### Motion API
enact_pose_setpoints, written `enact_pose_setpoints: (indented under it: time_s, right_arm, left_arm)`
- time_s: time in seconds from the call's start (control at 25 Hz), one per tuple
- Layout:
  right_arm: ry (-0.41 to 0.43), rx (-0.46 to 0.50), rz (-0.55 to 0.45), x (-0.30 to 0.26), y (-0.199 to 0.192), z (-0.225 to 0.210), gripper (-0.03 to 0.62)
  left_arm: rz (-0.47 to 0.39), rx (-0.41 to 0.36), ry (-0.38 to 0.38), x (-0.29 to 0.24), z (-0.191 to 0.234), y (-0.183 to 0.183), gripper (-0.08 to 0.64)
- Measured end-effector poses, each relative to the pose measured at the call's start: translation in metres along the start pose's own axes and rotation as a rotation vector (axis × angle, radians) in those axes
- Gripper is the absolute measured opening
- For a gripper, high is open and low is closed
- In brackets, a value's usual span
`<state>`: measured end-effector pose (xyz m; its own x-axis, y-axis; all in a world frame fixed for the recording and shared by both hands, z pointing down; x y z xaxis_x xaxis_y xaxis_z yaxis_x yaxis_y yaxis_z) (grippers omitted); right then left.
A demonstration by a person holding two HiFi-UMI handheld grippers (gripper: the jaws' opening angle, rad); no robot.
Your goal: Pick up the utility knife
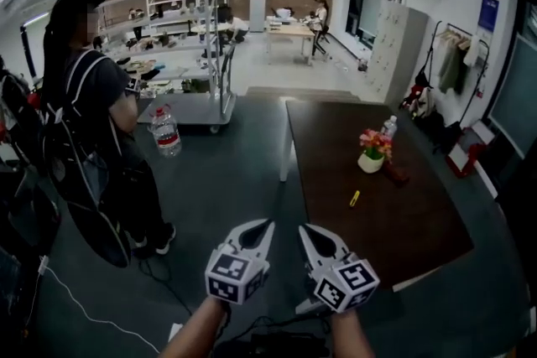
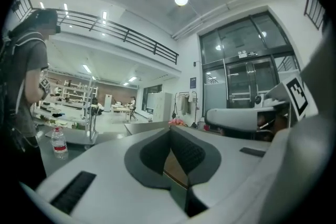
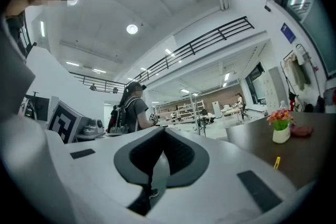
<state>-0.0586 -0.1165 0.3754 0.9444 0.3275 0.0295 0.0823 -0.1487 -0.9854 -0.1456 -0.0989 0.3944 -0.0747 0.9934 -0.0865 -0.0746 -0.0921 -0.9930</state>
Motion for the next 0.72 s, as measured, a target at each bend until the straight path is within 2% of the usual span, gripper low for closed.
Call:
enact_pose_setpoints:
  time_s: [0.32, 0.72]
  right_arm:
    - [-0.198, 0.002, -0.070, 0.038, 0.030, -0.084, 0.011]
    - [-0.500, 0.005, -0.073, 0.069, 0.033, -0.185, 0.011]
  left_arm:
    - [0.021, -0.045, -0.165, -0.090, -0.053, 0.012, 0.008]
    - [0.063, -0.083, -0.398, -0.202, -0.103, -0.001, 0.008]
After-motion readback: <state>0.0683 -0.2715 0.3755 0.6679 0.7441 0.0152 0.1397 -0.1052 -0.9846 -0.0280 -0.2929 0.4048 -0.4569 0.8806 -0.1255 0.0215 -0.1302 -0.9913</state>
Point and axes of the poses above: the fingertips, and each gripper's own axes: x backward along the fingers, z to its left, y out of its top, the point moved 2 cm from there along x, backward along the fingers, and after that the axes turned 2 degrees about y, right-handed, at the moved point
